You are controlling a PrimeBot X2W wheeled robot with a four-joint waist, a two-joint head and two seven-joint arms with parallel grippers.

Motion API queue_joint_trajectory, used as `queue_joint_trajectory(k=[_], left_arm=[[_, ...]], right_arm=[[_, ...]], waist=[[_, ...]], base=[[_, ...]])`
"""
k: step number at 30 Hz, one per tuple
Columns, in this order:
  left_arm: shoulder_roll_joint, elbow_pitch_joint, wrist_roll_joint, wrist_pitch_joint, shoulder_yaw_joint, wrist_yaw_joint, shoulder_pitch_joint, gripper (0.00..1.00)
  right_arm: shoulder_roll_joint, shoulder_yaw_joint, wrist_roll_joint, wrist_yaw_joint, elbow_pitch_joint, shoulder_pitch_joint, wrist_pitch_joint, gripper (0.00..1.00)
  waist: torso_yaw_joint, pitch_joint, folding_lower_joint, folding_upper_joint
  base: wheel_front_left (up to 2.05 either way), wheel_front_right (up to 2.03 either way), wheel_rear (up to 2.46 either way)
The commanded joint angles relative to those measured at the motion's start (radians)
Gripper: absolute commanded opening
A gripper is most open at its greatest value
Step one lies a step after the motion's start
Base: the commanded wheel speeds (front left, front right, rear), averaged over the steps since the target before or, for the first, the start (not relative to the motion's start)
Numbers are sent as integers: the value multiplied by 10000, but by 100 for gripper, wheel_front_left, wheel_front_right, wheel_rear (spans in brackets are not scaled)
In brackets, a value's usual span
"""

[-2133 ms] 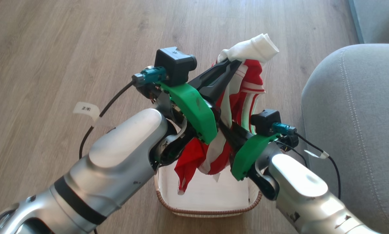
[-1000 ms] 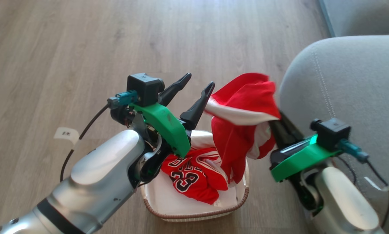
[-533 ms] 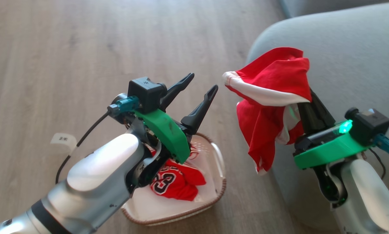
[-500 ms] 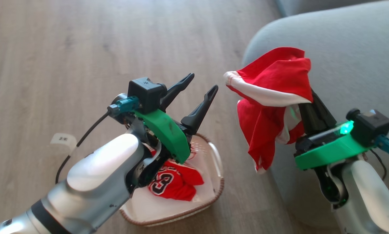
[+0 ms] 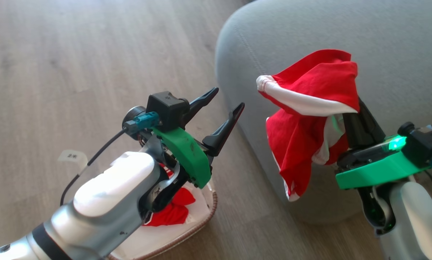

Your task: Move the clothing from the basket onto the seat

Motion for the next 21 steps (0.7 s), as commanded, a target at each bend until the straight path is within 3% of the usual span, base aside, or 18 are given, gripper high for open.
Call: queue_joint_trajectory(k=[1,13,21], left_arm=[[305,-277,76,51,409,41,-486,100],[382,-401,152,189,344,203,-562,100],[414,-473,147,254,307,220,-613,100]], right_arm=[[39,56,-70,73,-494,-152,50,0],[268,-150,-137,73,-749,-92,-63,0],[342,-223,-138,73,-782,-254,-168,0]], waist=[[-402,178,0,0],[-1237,469,0,0],[-1411,658,0,0]], base=[[0,0,0],[0,0,0],[0,0,0]])
